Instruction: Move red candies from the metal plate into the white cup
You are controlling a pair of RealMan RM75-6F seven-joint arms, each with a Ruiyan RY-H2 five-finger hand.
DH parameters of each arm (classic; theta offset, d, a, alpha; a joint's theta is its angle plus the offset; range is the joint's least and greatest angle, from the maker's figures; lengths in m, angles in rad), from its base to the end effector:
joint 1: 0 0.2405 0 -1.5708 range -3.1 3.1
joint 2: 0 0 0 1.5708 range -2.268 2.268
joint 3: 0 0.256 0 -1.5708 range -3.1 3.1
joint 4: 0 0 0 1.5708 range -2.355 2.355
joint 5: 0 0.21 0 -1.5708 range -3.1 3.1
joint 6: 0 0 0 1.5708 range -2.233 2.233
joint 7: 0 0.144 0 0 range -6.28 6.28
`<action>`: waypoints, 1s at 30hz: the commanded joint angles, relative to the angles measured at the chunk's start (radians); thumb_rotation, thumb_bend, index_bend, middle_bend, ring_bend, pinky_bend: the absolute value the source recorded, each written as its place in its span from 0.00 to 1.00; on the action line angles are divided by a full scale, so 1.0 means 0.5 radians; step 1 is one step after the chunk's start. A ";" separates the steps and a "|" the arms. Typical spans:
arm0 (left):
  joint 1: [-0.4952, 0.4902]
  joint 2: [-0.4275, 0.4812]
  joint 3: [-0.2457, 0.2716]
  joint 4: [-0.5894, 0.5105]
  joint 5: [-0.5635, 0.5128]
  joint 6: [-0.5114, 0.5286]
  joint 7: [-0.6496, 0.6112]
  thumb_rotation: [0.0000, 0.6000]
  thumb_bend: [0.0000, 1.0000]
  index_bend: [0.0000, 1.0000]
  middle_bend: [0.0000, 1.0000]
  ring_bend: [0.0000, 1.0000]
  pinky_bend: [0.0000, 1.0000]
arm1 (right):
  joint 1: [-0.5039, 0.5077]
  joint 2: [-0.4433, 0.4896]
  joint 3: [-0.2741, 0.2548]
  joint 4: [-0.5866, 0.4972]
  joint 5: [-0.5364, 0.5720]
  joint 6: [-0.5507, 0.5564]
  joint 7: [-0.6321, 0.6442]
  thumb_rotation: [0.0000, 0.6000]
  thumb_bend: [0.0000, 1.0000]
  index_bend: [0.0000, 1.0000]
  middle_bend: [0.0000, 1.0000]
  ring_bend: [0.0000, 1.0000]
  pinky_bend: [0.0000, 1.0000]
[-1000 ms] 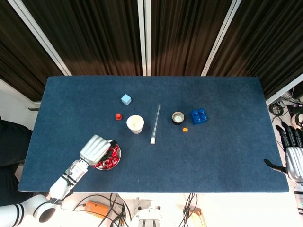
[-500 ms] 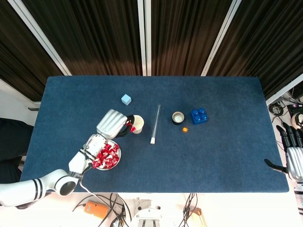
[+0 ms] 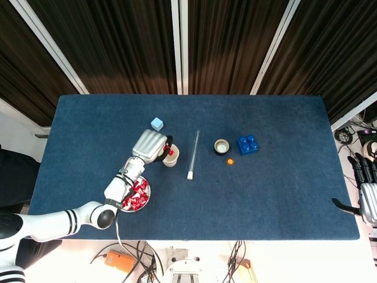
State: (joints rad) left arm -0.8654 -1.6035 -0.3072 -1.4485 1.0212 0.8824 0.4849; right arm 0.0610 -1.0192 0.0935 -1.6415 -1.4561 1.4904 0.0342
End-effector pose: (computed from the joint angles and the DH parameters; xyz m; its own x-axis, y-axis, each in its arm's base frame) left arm -0.0857 0.3763 -0.0206 0.4741 0.1955 0.8585 0.8243 -0.4414 -0.3546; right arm -0.3171 -0.1824 0.1980 0.4222 0.0428 0.9055 -0.9061 0.0517 0.4200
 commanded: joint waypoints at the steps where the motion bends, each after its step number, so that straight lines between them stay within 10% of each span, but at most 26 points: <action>1: 0.002 0.023 0.021 -0.035 -0.029 0.025 -0.001 1.00 0.28 0.45 0.96 0.88 0.90 | -0.001 -0.006 -0.001 0.013 0.001 -0.002 0.015 1.00 0.17 0.00 0.00 0.00 0.00; 14: 0.165 0.241 0.124 -0.342 0.209 0.330 -0.157 1.00 0.15 0.34 0.96 0.87 0.90 | 0.005 -0.001 0.007 0.023 -0.023 0.011 0.038 1.00 0.17 0.00 0.00 0.00 0.00; 30: 0.521 0.347 0.705 -0.336 0.799 0.496 -0.140 1.00 0.22 0.42 0.96 0.87 0.90 | 0.030 -0.015 0.009 0.036 -0.039 -0.013 0.046 1.00 0.17 0.00 0.00 0.00 0.00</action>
State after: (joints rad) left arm -0.6163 -1.4134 0.0289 -1.6348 1.4060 1.1356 0.3971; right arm 0.0761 -1.0266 0.0979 -1.6236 -1.4756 1.4837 0.0569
